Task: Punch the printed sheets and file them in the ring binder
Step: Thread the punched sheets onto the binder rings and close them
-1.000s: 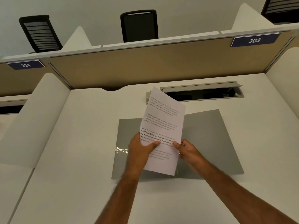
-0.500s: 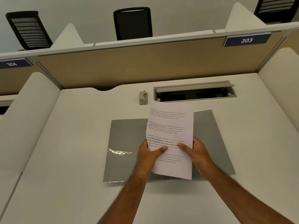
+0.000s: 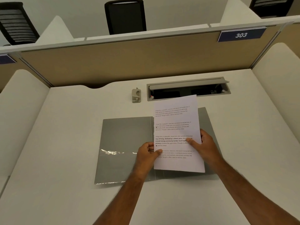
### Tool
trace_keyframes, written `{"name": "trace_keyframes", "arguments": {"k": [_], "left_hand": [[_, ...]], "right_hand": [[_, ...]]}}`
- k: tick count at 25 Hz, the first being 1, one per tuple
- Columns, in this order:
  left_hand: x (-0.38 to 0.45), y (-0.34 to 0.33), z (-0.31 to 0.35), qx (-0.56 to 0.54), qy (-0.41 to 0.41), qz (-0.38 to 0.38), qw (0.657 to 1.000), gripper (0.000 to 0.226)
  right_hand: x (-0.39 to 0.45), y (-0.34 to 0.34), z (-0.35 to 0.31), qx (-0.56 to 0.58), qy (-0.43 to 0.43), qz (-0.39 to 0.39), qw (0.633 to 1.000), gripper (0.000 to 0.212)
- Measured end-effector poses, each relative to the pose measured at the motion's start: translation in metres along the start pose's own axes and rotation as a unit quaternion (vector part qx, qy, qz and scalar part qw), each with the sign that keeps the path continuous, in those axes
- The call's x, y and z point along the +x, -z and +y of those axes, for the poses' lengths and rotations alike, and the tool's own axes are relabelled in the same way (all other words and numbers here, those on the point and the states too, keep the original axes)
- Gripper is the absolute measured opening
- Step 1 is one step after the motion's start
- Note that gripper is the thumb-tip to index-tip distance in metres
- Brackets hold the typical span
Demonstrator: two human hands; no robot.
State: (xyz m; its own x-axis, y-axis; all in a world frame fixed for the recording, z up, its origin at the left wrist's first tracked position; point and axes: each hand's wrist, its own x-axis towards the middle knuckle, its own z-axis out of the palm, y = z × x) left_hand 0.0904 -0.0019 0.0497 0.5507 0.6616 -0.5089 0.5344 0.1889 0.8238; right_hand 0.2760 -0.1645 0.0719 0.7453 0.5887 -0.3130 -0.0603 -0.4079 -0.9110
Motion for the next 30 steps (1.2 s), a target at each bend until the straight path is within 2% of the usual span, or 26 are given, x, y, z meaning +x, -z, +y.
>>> {"name": "trace_keyframes", "arguments": {"k": [14, 30], "left_hand": [[0.038, -0.025, -0.007, 0.073, -0.006, -0.013, 0.997, 0.018], [0.040, -0.020, -0.007, 0.047, 0.027, -0.058, 0.997, 0.018]], "right_hand": [[0.010, 0.023, -0.001, -0.061, -0.002, 0.001, 0.998, 0.036], [0.012, 0.022, 0.002, -0.079, -0.010, -0.015, 0.997, 0.035]]}}
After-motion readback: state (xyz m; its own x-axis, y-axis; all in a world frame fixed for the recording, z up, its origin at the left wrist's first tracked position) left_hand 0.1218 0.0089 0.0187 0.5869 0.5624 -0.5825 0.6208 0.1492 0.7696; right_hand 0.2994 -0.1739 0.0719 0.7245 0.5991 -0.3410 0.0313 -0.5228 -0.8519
